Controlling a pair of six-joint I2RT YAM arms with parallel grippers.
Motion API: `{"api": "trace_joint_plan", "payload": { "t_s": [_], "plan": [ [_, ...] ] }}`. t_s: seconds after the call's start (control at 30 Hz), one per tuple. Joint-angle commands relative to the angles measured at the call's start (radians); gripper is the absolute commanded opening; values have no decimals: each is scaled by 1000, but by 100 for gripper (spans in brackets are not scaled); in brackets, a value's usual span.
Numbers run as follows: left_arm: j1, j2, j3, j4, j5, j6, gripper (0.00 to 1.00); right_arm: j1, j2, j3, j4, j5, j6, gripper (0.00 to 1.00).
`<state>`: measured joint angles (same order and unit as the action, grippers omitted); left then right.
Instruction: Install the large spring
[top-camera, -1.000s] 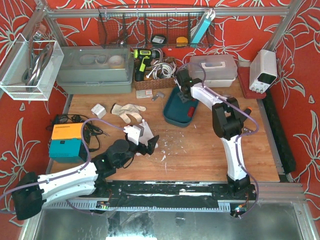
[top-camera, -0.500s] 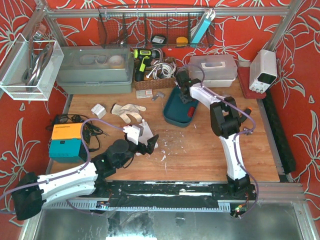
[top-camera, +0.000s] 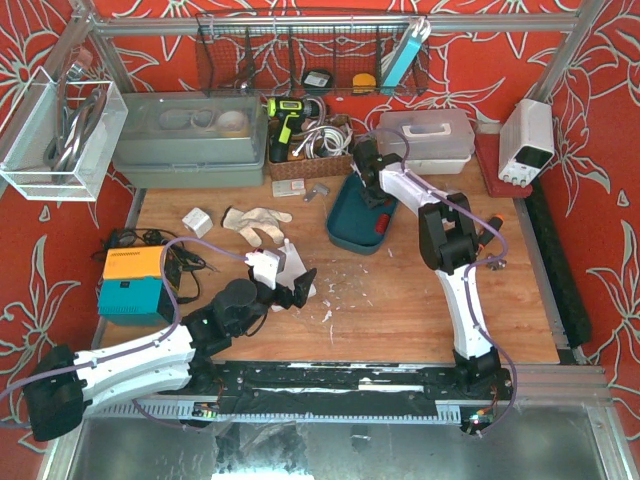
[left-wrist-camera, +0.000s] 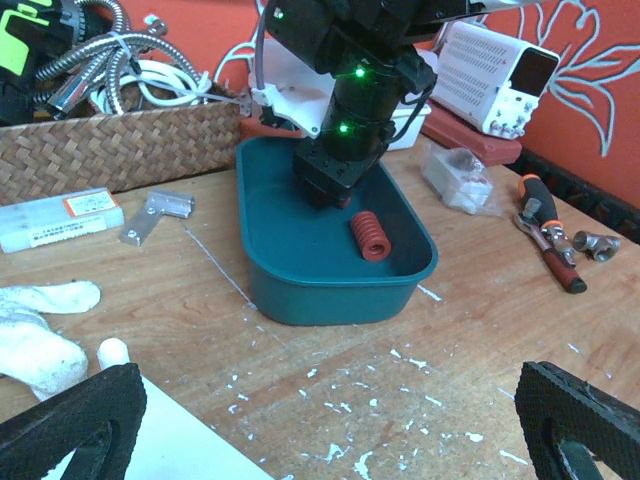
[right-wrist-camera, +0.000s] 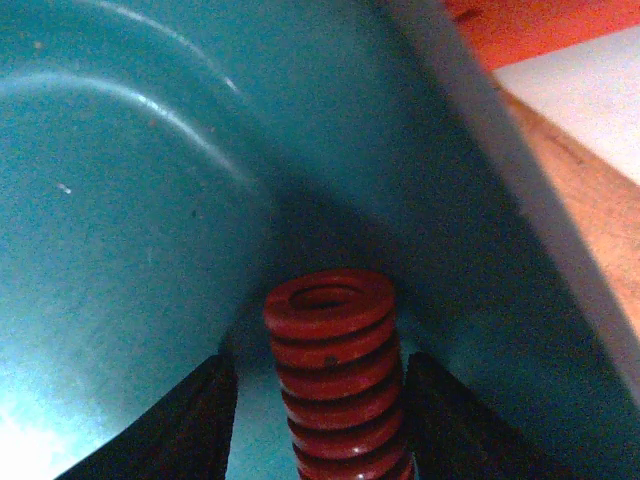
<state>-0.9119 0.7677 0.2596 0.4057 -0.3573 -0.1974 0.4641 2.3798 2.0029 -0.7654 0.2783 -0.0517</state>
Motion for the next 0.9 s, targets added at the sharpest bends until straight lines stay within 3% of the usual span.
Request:
{"api": "trace_joint_plan", "payload": {
  "t_s": [0.0,0.87],
  "plan": [
    [-6,-7,0,27,-19,11,100,-1,22,16,-107,-90,16,50],
    [-5,-28,-3,14,-41,14,100,-31,113,120,-191,-102,141,48]
  ]
}}
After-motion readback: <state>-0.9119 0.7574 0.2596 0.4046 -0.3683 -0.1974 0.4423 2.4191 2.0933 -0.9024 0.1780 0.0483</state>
